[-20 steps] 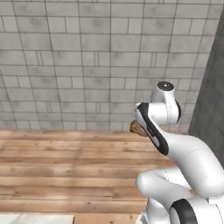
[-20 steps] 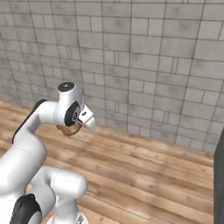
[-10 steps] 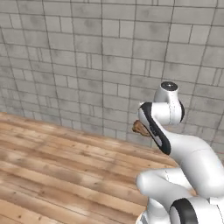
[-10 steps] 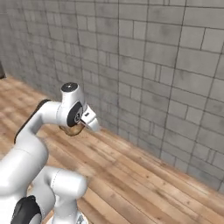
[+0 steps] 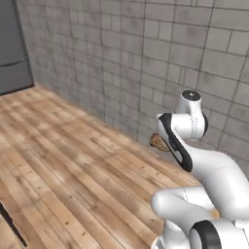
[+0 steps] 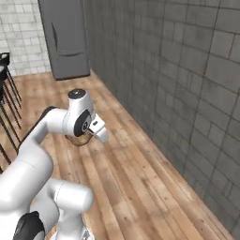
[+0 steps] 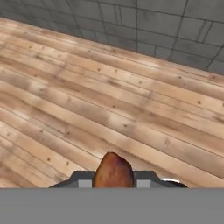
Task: Take the chicken drumsticks from the pan and place one on each plate on the dining counter.
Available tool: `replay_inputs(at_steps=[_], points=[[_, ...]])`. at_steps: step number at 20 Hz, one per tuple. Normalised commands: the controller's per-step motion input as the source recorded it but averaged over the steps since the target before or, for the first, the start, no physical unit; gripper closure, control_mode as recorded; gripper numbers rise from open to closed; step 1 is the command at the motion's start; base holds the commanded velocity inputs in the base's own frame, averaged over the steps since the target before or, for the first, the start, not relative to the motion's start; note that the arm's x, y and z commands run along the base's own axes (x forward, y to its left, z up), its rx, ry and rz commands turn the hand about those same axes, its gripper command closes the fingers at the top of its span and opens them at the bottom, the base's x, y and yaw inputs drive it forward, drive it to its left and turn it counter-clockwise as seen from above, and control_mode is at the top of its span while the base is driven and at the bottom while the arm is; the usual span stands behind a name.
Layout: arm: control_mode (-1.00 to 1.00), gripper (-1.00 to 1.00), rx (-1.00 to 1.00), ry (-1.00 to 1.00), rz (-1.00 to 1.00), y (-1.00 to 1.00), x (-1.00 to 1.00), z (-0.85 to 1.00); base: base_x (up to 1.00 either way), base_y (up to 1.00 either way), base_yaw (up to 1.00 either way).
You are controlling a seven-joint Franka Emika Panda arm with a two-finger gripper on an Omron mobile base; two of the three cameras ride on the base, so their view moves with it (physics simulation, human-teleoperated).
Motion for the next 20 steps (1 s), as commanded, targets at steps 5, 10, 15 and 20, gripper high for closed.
replay_inputs(at_steps=[5, 10, 15, 20], points=[[1.00, 1.00, 0.00, 0.00, 0.00, 0.00, 0.00, 0.00, 0.93, 0.00, 0.67], [1.00, 1.00, 0.00, 0.00, 0.00, 0.00, 0.00, 0.00, 1.00, 0.00, 0.54], [1.00, 1.00, 0.00, 0.00, 0.00, 0.00, 0.00, 0.00, 1.00, 0.00, 0.48], [1.00, 1.00, 0.00, 0.00, 0.00, 0.00, 0.00, 0.00, 1.00, -0.05, 0.36]])
